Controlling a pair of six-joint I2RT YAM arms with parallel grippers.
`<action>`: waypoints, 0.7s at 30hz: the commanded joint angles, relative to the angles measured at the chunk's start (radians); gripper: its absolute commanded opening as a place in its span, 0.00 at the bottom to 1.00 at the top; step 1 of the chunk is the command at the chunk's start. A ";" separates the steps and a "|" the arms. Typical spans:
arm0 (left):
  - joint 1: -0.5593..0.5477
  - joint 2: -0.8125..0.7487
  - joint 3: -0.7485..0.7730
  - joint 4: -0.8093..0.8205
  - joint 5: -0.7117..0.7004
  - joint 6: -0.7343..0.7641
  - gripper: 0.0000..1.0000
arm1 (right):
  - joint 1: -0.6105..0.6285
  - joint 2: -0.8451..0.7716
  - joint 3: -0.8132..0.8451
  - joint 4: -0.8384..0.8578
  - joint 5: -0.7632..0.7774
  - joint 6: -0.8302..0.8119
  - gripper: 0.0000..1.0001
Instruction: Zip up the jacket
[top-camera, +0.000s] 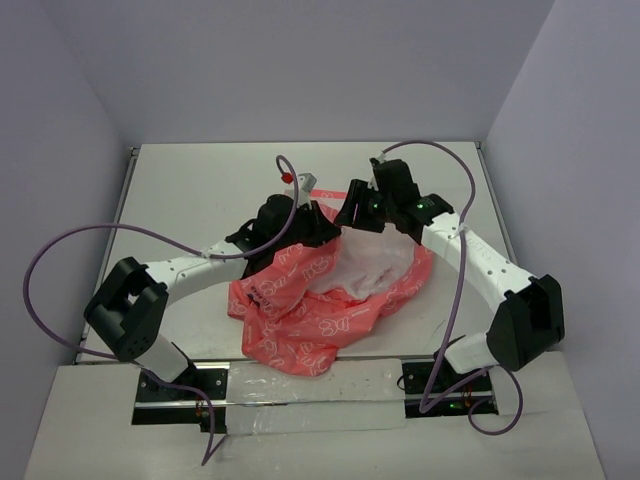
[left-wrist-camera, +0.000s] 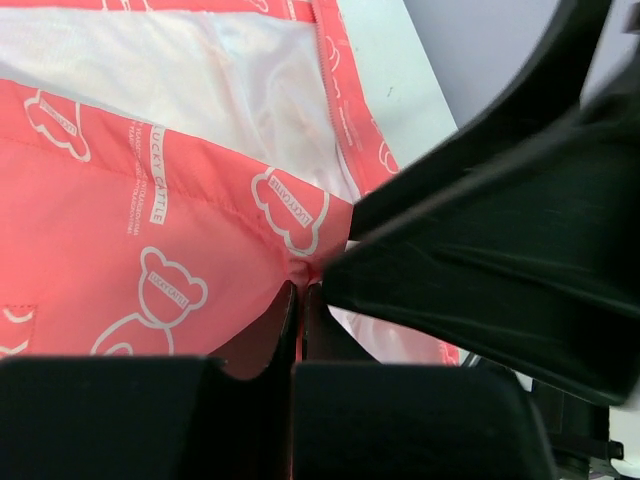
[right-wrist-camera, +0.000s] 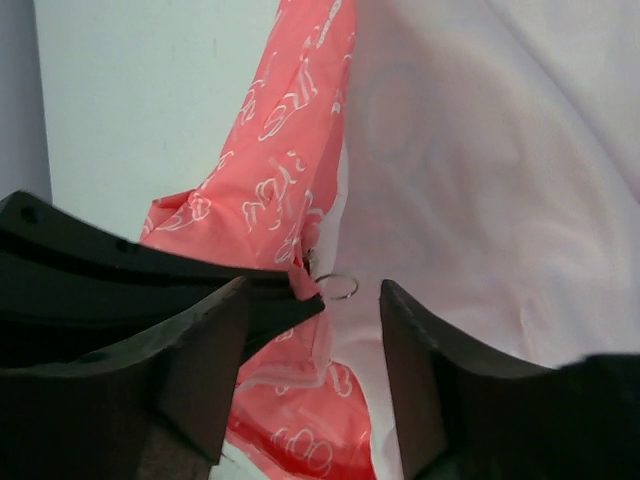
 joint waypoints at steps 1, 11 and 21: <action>0.012 -0.043 -0.029 0.054 0.038 0.007 0.00 | -0.019 -0.074 0.061 -0.061 -0.009 -0.051 0.66; 0.087 -0.082 -0.109 0.276 0.614 -0.052 0.00 | -0.098 -0.238 -0.091 0.102 -0.259 -0.153 0.68; 0.111 -0.023 -0.085 0.485 0.882 -0.164 0.00 | -0.101 -0.348 -0.261 0.292 -0.514 -0.210 0.74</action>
